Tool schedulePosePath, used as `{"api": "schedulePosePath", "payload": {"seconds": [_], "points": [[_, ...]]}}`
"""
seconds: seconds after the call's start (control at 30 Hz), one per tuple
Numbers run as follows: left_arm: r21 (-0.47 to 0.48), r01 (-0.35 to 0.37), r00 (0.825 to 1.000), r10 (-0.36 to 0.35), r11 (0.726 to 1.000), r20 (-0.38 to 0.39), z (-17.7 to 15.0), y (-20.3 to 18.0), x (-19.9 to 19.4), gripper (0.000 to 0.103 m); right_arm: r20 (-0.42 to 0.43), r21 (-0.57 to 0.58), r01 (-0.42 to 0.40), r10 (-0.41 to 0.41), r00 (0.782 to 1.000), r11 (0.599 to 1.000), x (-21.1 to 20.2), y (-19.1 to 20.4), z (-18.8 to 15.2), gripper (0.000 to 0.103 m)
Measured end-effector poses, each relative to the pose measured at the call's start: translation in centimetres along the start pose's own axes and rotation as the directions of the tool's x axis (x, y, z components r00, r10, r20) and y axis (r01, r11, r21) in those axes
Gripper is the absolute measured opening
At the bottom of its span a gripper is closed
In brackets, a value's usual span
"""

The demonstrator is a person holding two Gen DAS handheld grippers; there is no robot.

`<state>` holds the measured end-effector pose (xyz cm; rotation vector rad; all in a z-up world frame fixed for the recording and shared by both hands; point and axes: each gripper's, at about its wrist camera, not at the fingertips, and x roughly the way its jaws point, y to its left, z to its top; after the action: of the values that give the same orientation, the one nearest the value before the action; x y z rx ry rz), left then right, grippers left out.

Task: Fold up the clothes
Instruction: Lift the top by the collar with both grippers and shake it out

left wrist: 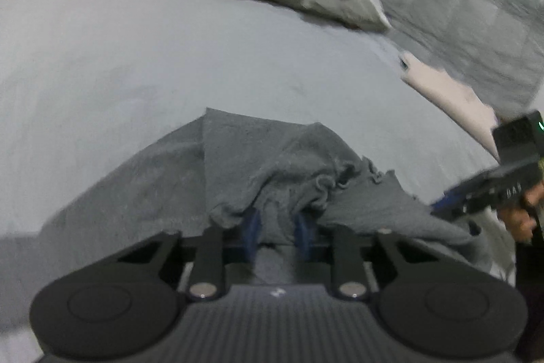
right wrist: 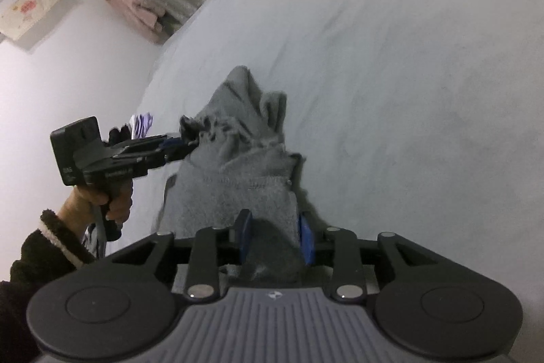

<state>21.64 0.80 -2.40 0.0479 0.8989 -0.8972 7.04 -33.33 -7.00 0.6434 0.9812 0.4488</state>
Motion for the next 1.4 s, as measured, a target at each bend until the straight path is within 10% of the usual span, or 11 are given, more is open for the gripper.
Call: {"api": "schedulePosePath", "payload": {"seconds": [0.23, 0.53, 0.67, 1.1, 1.23, 1.33, 1.4], "points": [[-0.163, -0.216, 0.931, 0.253, 0.963, 0.262, -4.2, -5.5, -5.5, 0.009, 0.220, -0.182, 0.118, -0.077, 0.973, 0.976, -3.7, 3.3, 0.6, 0.002], [-0.312, -0.364, 0.714, 0.478, 0.878, 0.511, -7.7, -15.4, -15.8, 0.008, 0.373, -0.265, 0.108, -0.002, 0.928, 0.958, -7.9, 8.9, -2.5, 0.002], [-0.328, -0.409, 0.614, 0.522, 0.852, 0.592, -7.9, -19.9, -20.4, 0.008, 0.514, -0.394, 0.182, 0.052, 0.856, 0.901, -11.4, 13.9, -5.6, 0.002], [-0.309, -0.473, 0.397, 0.513, 0.825, 0.761, -4.5, -31.1, -31.0, 0.007, 0.721, -0.516, 0.328, 0.195, 0.666, 0.791, -22.2, 27.9, -10.6, 0.001], [-0.300, -0.483, 0.356, 0.498, 0.822, 0.791, -3.3, -34.4, -33.8, 0.007, 0.747, -0.526, 0.366, 0.211, 0.631, 0.768, -24.5, 30.9, -11.6, 0.002], [-0.311, -0.478, 0.377, 0.511, 0.822, 0.772, -2.3, -34.5, -34.4, 0.007, 0.754, -0.528, 0.381, 0.213, 0.621, 0.759, -25.4, 32.4, -11.8, 0.002], [-0.325, -0.469, 0.430, 0.535, 0.821, 0.727, -1.7, -33.3, -33.9, 0.008, 0.751, -0.527, 0.389, 0.199, 0.630, 0.756, -24.5, 32.9, -11.5, 0.002]]}}
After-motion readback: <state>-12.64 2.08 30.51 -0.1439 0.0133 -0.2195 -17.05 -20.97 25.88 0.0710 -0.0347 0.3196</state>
